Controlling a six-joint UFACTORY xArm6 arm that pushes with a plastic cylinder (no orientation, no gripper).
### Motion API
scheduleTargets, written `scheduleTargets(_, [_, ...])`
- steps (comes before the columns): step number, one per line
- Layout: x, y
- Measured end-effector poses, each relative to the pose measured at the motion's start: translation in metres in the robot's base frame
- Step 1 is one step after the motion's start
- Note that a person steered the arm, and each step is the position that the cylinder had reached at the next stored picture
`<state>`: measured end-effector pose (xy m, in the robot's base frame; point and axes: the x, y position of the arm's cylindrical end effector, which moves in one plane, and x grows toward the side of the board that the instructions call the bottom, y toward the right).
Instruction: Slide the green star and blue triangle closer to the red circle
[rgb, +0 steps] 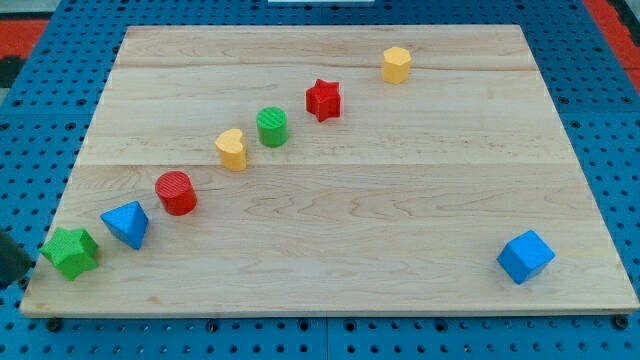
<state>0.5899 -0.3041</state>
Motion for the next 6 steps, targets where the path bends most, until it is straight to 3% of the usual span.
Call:
scheduleTargets(3, [-0.045, 0.049])
scheduleTargets(4, [-0.045, 0.051])
scheduleTargets(5, [-0.032, 0.005])
scheduleTargets(6, [-0.018, 0.013])
